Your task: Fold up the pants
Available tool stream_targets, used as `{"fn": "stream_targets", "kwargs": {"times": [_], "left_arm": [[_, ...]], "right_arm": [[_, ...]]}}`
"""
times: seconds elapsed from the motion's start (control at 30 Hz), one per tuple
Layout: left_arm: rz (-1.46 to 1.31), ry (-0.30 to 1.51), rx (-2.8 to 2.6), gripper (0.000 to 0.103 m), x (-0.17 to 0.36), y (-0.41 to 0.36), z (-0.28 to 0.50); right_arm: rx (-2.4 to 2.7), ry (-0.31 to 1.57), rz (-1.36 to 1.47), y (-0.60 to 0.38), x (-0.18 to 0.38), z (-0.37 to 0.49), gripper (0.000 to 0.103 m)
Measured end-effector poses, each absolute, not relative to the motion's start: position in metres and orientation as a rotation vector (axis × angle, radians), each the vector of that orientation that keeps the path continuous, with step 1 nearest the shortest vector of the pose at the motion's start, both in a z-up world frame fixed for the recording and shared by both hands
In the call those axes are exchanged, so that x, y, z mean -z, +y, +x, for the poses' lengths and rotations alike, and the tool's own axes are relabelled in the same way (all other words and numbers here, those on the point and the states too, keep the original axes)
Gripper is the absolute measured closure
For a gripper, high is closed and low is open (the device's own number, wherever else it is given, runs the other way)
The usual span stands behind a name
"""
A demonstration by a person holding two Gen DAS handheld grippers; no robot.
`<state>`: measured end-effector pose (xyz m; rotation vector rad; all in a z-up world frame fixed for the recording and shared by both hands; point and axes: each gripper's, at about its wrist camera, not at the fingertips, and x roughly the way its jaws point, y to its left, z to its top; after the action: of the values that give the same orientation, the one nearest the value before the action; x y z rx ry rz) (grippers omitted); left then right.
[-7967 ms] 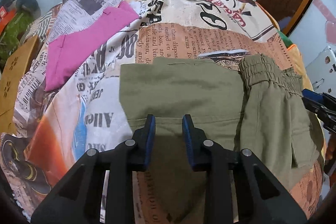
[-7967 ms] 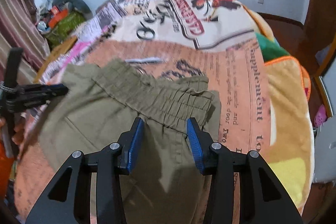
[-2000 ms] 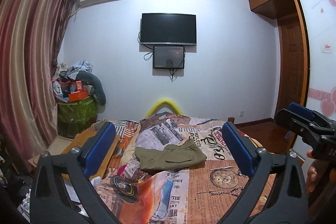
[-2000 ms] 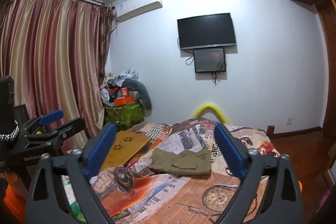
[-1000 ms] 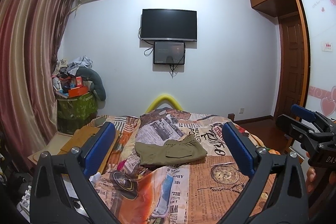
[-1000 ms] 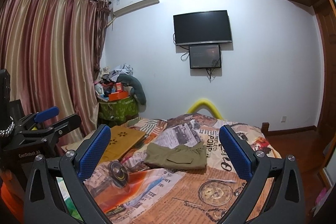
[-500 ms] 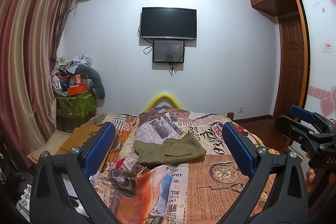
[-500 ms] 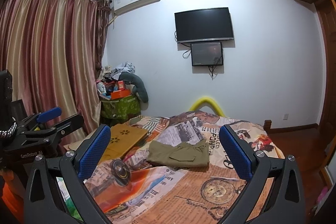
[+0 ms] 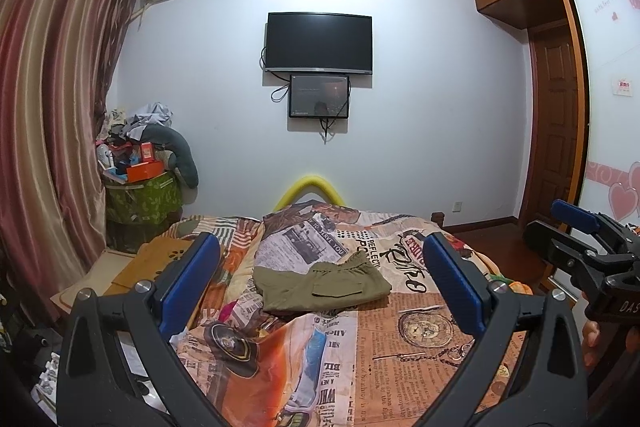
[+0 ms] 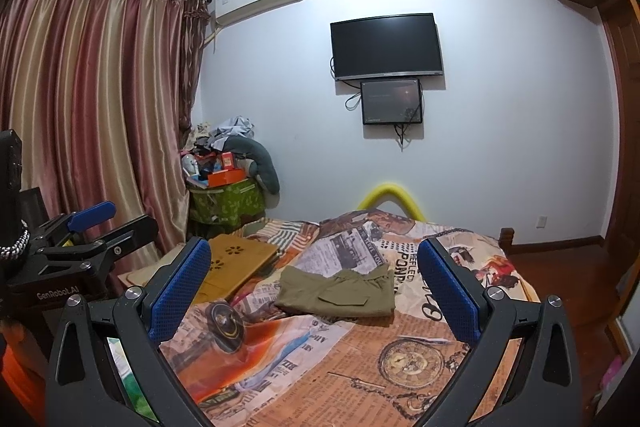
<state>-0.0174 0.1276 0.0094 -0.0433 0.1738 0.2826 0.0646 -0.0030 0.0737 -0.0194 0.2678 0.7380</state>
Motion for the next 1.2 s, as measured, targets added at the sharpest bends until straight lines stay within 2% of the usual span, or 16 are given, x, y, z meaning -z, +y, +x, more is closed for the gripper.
{"fn": "stream_targets", "kwargs": {"times": [1.2], "left_arm": [[-0.052,0.197,-0.222,0.0,-0.0127,0.1253,-0.0119]], "right_arm": [[-0.73,0.268,-0.013,-0.0059,-0.0749,0.0695,0.0]]}}
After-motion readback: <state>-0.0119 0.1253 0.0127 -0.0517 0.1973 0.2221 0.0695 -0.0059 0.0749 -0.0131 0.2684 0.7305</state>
